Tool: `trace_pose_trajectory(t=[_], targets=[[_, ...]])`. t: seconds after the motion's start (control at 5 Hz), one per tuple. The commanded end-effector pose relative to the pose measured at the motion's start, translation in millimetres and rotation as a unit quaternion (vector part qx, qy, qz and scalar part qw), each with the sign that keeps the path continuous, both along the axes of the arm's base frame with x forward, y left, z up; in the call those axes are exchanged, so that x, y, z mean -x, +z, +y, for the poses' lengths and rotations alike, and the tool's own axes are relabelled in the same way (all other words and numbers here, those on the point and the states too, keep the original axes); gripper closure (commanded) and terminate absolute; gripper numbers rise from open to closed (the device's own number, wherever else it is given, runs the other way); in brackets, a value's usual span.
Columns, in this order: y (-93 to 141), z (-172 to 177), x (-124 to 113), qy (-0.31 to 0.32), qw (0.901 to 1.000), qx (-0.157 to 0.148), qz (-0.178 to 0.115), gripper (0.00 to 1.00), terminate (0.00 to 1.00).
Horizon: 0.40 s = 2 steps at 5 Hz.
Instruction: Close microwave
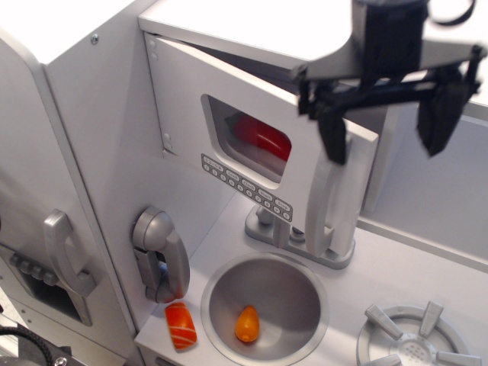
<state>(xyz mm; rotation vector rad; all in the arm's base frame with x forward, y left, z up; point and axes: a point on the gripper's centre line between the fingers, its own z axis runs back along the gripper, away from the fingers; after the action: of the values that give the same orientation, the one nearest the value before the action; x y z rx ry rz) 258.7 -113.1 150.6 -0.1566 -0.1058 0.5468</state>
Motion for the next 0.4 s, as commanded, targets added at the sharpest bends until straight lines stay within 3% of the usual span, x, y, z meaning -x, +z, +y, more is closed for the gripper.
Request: trace_pose_trajectory(t=[0.0, 0.2], targets=[[19, 18, 32, -0.039, 0.9991, 0.011, -0.009, 0.00, 0.00], [6, 45, 62, -0.074, 0.9972, -0.002, -0.005, 0.00, 0.00]])
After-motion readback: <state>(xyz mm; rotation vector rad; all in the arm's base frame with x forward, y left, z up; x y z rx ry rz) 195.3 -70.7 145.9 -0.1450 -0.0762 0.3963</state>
